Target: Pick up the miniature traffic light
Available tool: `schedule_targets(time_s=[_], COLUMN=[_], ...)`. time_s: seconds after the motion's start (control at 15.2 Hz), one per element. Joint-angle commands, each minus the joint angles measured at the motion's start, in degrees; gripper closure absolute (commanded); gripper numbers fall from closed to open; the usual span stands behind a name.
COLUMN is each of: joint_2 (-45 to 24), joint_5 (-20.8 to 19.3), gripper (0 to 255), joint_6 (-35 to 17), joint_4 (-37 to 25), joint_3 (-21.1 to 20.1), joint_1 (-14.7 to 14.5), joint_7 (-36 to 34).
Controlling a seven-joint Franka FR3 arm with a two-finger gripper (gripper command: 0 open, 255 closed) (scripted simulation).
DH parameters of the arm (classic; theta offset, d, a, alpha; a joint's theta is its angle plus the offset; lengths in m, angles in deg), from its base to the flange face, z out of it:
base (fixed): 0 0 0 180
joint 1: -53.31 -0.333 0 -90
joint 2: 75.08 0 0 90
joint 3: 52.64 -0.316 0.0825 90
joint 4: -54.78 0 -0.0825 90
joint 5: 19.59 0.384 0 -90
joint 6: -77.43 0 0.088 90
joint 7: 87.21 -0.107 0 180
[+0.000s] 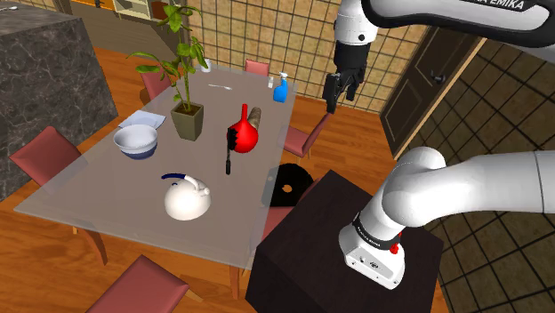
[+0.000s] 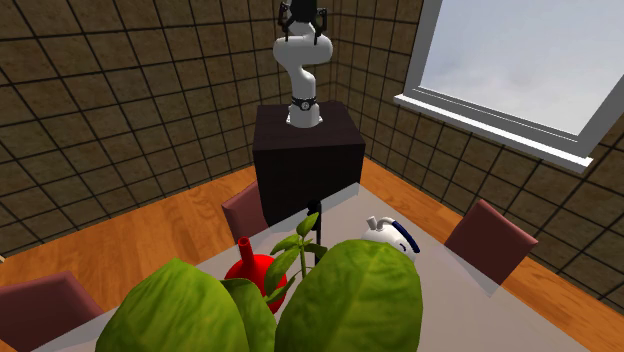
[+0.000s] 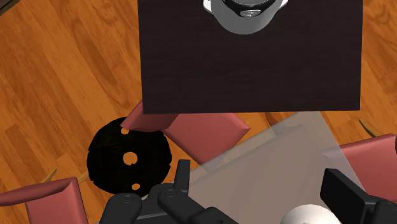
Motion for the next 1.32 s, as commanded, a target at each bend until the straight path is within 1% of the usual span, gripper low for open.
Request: schedule_targets(time_s=[0.0, 0.33, 0.59, 0.92, 1.25], joint_2=[0.00, -7.23, -14.30, -24.33, -35.13], joint_5=[0.00, -0.24, -0.22, 0.24, 1.43], gripper=[0, 0, 0, 0, 0], joint_6=[0.00, -10.77, -19.12, -28.80, -37.14], joint_4=[0.00, 2.42, 2.82, 1.38, -2.15], joint_3=[0.00, 1.52, 2.65, 3.92, 4.93], joint_1=[0.00, -0.11, -0.27, -0.61, -1.04], joint_7=[0.00, 0.64, 1.29, 2.35, 3.85])
